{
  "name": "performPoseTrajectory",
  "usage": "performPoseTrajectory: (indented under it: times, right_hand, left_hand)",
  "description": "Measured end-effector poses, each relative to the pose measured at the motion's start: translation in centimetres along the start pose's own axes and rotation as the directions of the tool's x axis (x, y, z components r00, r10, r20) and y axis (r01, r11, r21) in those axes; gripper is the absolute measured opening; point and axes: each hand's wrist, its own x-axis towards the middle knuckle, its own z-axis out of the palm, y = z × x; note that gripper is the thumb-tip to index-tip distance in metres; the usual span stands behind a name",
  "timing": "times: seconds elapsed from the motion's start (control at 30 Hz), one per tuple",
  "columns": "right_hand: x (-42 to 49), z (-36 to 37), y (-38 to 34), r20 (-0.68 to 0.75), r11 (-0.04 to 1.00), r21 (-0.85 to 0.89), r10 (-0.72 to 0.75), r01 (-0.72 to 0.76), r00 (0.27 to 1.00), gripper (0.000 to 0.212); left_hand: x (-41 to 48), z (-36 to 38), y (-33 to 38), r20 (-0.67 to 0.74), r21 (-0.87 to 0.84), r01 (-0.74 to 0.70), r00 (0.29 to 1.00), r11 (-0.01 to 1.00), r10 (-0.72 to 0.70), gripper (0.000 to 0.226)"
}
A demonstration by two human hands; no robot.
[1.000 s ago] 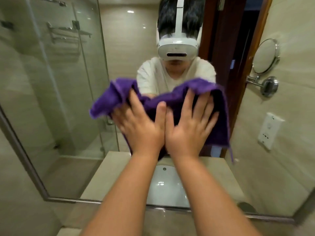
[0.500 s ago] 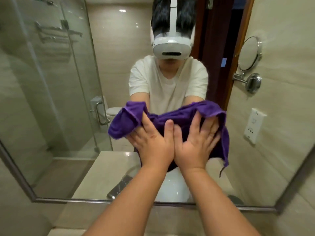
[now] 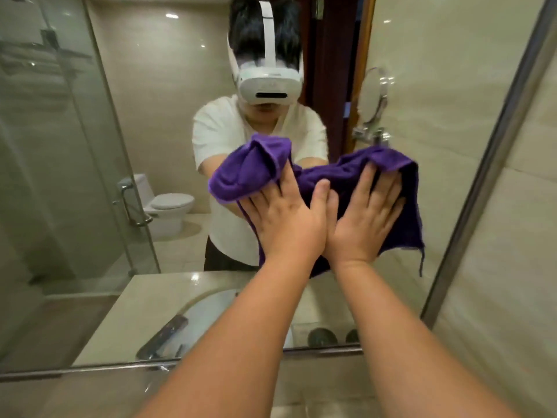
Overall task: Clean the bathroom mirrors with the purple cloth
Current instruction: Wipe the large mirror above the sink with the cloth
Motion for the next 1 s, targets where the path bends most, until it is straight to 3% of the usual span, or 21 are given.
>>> performPoseTrajectory:
  times: [0.1, 0.23, 0.37, 0.47, 0.63, 0.7, 0.8, 1.0]
  right_hand:
    - [-9.4, 0.8, 3.9, 0.178, 0.988, -0.067, 0.147, -0.137, 0.973, 0.067]
    - [-18.9, 0.5, 6.4, 0.450, 0.940, -0.112, 0.337, -0.322, 0.827, 0.074]
    - [-18.9, 0.5, 6.8, 0.476, 0.932, -0.120, 0.357, -0.342, 0.804, 0.079]
    - [-14.8, -0.1, 6.8, 0.395, 0.943, -0.058, 0.324, -0.329, 0.859, 0.083]
    - [-0.3, -2.2, 6.9, 0.152, 0.961, 0.062, 0.257, -0.268, 0.954, 0.080]
    - [6.3, -3.2, 6.6, 0.054, 0.974, 0.075, 0.209, -0.212, 0.977, 0.080]
    - [13.1, -4.4, 6.1, -0.056, 0.995, 0.048, 0.096, -0.093, 0.994, 0.077]
    - [10.4, -3.5, 7.2, -0.089, 0.999, 0.024, -0.019, 0.021, 0.996, 0.074]
  left_hand:
    - [-8.2, 3.4, -4.0, 0.170, 0.046, 0.095, 0.980, 0.994, -0.101, 0.084]
    - [-16.0, 6.5, -8.0, 0.349, 0.196, 0.211, 0.898, 0.958, -0.269, 0.092]
    - [-16.8, 7.3, -7.2, 0.330, 0.158, 0.270, 0.892, 0.950, -0.309, 0.091]
    - [-14.5, 6.8, -3.7, 0.273, 0.073, 0.267, 0.921, 0.961, -0.276, 0.089]
    - [-4.4, 4.2, 6.4, 0.132, -0.149, 0.082, 0.989, 0.985, -0.063, 0.083]
    - [0.0, 3.1, 10.7, 0.027, -0.159, 0.004, 1.000, 0.987, 0.000, 0.082]
    - [4.3, 1.3, 14.8, -0.020, -0.127, -0.044, 0.999, 0.991, 0.042, 0.082]
    - [2.1, 2.6, 11.8, 0.006, -0.124, -0.061, 0.998, 0.990, 0.063, 0.080]
